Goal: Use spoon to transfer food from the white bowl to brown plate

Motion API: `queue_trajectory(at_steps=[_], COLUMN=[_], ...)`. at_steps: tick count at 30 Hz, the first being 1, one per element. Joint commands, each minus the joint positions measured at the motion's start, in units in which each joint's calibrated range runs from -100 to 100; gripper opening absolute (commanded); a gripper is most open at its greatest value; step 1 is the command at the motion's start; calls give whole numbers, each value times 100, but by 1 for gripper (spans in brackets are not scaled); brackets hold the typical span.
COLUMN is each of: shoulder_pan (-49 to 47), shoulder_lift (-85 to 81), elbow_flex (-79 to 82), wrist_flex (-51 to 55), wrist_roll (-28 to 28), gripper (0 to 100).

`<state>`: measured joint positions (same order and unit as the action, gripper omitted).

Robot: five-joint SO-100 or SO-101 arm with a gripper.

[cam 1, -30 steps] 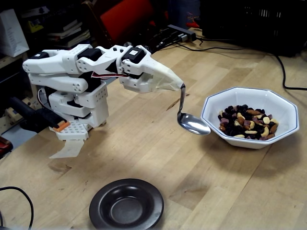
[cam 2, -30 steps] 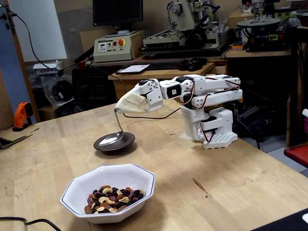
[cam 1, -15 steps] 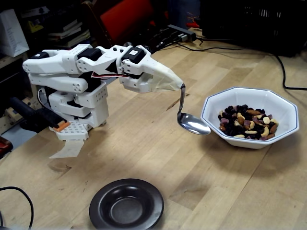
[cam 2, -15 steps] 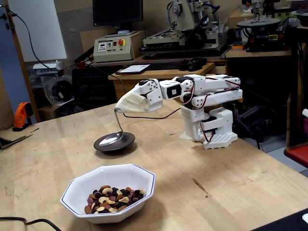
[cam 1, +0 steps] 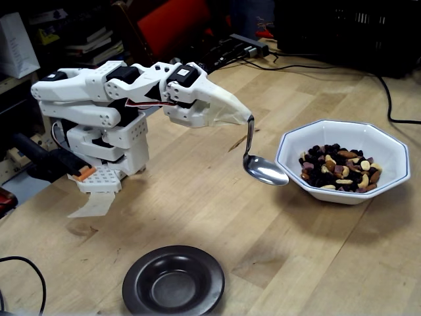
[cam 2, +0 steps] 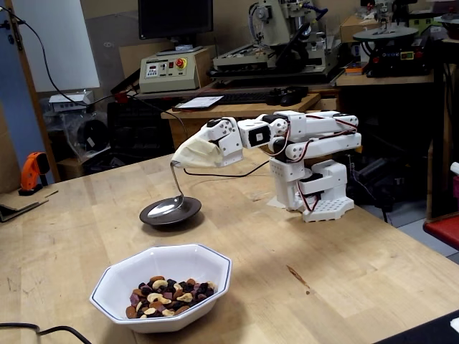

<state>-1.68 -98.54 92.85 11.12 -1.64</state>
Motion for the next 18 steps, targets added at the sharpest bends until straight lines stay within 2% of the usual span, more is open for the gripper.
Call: queue_trajectory(at_steps=[1,12,18], shoulder_pan=[-25,-47,-47], shoulder_lift=[-69,-112,-103], elbow_flex=[-134,-72,494], wrist_flex=[-37,-108,-1318], wrist_roll=[-15,20,20], gripper=[4,4,4])
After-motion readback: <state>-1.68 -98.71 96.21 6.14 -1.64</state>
